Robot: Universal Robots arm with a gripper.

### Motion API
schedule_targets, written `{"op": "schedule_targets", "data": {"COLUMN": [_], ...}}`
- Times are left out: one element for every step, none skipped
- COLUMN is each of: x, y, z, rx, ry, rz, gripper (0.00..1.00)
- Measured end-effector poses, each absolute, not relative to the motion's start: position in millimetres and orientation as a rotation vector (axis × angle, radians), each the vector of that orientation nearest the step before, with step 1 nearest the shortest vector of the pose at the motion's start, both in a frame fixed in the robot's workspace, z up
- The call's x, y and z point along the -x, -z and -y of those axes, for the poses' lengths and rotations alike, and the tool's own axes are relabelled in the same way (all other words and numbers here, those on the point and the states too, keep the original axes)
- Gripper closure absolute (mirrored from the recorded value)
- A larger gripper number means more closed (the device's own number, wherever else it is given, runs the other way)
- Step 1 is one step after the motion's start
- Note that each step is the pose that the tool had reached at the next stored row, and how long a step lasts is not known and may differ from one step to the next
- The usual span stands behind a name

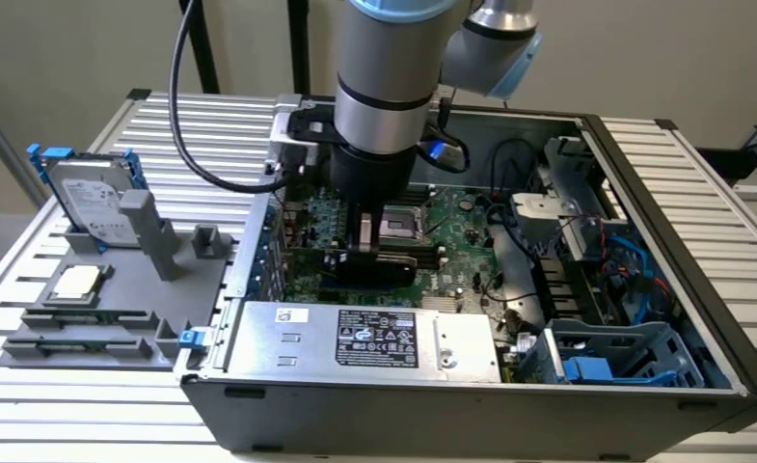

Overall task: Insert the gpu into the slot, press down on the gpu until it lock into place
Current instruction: 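Insert the gpu into the slot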

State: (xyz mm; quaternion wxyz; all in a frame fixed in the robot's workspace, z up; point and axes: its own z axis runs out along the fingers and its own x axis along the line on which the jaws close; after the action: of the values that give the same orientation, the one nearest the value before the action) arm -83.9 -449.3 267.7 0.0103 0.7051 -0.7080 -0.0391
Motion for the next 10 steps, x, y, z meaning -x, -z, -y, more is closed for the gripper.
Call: {"op": "schedule_targets", "data": {"x": [83.9,83.9,83.9,84.1,84.3,84.6,84.9,85.4,85.8,85.9], "y": [-272.2,-276.7,-281.2,-285.0,-288.3,-291.4,-293.9,-295.0,-295.0,-295.0], "z": [449.3,449.3,449.3,449.1,448.7,448.3,447.9,447.8,447.7,447.7], "rx": [-2.201,-2.201,-2.201,-2.202,-2.202,-2.203,-2.203,-2.203,-2.204,-2.204], "ry": [0.122,0.122,0.122,0.122,0.122,0.122,0.122,0.122,0.122,0.122], "rz": [2.209,2.209,2.208,2.208,2.208,2.207,2.207,2.207,2.207,2.206], "gripper": [0.66,0.66,0.66,0.66,0.68,0.75,0.75,0.81,0.87,0.89]}}
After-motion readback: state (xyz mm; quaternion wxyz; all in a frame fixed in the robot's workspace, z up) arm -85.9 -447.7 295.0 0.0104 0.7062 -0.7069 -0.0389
